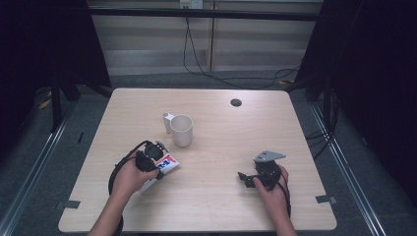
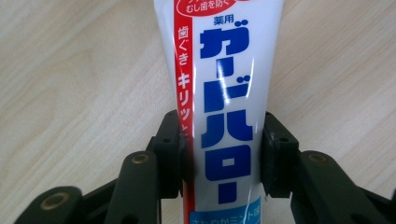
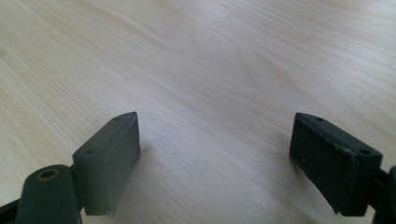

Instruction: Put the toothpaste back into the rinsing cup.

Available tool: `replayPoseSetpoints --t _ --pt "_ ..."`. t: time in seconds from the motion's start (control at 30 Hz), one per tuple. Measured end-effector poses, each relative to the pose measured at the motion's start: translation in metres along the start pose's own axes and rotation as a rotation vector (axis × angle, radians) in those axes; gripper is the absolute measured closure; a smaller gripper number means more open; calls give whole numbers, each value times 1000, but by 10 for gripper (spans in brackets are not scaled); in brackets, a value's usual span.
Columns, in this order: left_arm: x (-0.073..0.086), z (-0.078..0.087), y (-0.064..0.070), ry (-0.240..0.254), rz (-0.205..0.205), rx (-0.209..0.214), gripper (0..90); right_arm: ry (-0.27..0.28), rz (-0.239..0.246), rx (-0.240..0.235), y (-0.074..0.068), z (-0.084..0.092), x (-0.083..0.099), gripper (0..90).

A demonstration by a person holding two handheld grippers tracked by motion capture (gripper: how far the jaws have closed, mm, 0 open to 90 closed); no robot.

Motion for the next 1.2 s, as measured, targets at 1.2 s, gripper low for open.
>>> replayPoseSetpoints --t 1.2 --pt "-2 35 12 485 -44 18 622 1 1 0 0 0 0 160"
Point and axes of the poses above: each handheld gripper's, and its own axes: z roughly backward along the jaws, x roughly out of its underside, y roughly to its right, the point moved 1 cm from there along -z, roughly forward along the jaws, and after that the axes turned 15 degrees about x, right-handed, at the moved point
